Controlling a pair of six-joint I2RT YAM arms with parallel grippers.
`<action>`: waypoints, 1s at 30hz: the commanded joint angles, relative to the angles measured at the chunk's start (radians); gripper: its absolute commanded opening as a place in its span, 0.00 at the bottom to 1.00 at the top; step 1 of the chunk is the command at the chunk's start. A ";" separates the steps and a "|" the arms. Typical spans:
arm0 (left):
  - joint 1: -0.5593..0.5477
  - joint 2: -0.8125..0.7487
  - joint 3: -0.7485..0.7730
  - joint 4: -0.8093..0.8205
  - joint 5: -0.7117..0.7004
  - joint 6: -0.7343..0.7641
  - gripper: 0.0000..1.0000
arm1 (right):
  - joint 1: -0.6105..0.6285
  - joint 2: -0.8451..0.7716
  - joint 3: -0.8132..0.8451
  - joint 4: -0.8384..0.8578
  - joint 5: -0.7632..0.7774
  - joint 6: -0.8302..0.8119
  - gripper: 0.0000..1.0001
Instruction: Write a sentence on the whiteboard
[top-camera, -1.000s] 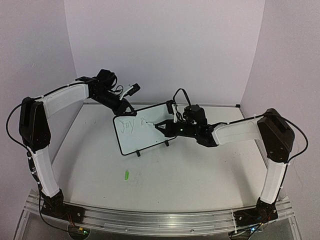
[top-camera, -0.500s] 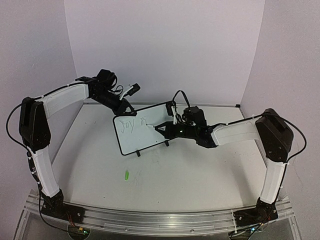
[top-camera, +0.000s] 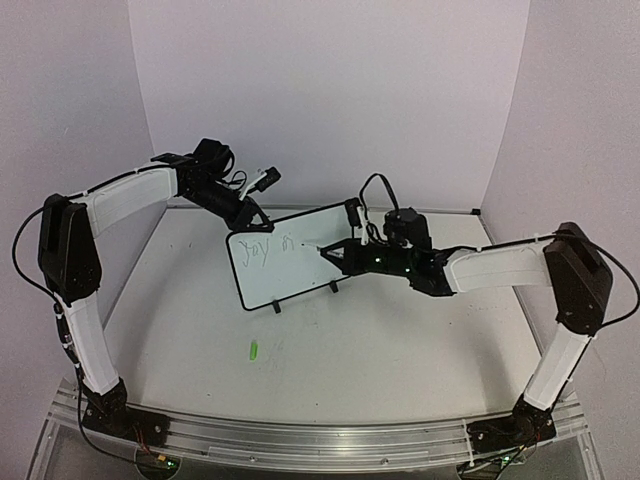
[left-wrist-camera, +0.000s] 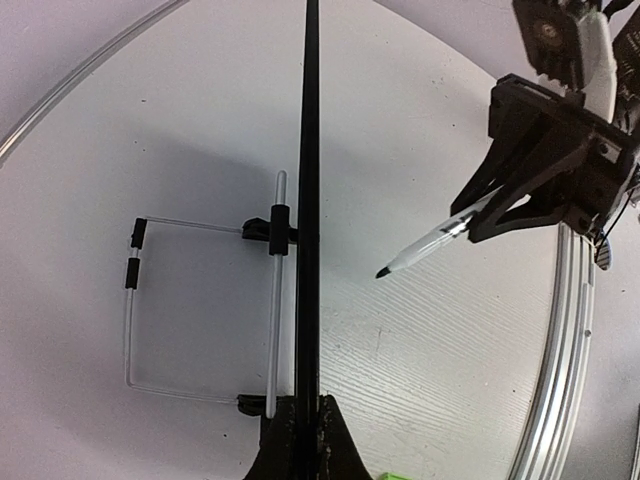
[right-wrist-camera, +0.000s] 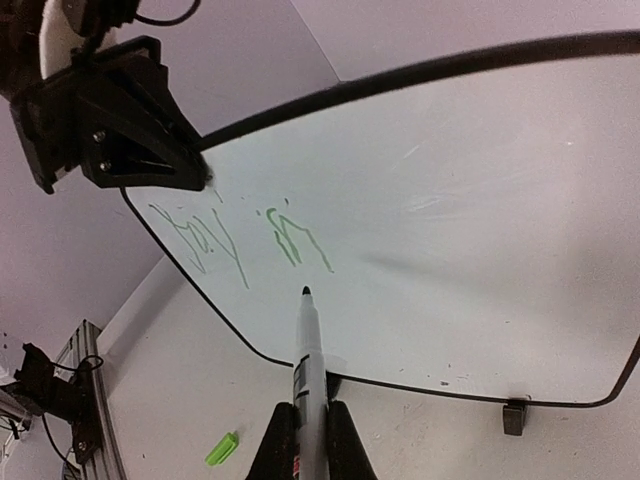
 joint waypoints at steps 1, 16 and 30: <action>-0.011 -0.002 0.007 -0.025 0.028 0.020 0.00 | -0.022 -0.092 -0.031 -0.004 -0.036 -0.020 0.00; -0.011 -0.004 -0.003 -0.023 0.023 0.019 0.00 | -0.116 0.013 0.047 0.059 -0.211 0.009 0.00; -0.012 0.002 -0.001 -0.022 0.016 0.022 0.00 | -0.117 0.092 0.154 0.072 -0.210 0.016 0.00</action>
